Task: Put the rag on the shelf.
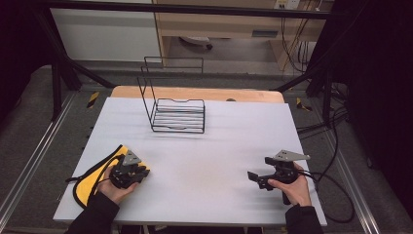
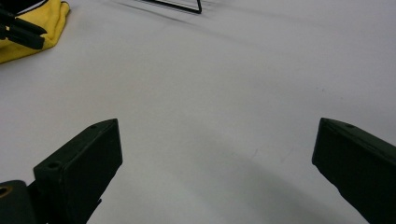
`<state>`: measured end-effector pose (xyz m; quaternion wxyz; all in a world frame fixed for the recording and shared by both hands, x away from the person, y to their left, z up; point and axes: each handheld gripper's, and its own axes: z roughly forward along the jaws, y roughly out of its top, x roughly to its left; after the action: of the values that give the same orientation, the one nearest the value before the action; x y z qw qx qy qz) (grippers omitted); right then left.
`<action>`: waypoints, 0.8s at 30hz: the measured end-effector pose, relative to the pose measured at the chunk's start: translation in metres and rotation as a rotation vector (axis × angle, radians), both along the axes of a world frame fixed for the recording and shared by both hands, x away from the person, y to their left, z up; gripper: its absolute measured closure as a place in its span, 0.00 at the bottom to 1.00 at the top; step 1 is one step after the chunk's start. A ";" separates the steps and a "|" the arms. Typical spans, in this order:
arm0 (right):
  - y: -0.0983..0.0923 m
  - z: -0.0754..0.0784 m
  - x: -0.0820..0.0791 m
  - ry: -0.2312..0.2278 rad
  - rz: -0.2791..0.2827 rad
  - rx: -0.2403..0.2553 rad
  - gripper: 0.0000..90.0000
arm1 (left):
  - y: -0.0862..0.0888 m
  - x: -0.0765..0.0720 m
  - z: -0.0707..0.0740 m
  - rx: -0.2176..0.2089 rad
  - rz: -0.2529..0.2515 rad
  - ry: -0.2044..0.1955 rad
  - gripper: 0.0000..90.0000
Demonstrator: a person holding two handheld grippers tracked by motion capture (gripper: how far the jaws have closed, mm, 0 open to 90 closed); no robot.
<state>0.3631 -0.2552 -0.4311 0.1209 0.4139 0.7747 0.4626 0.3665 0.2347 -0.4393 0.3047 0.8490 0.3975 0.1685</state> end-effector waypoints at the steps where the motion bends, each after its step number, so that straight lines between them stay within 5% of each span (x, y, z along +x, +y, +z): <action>1: 0.000 0.000 0.000 0.000 0.002 -0.002 0.02 | -0.001 0.000 0.000 0.002 0.005 0.000 0.87; 9: 0.000 0.000 0.000 0.003 -0.001 0.000 0.02 | 0.002 0.004 0.005 -0.040 0.036 0.047 0.94; 18: 0.001 -0.001 0.001 0.004 0.002 -0.003 0.03 | 0.005 0.002 0.023 -0.145 0.041 0.021 0.95; 24: 0.003 -0.002 0.001 0.015 0.001 -0.004 0.03 | -0.014 0.002 0.031 -0.184 0.044 0.011 0.95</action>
<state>0.3640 -0.2525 -0.4327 0.1155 0.4168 0.7767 0.4580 0.3687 0.2211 -0.4078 0.3754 0.8094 0.4315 0.1333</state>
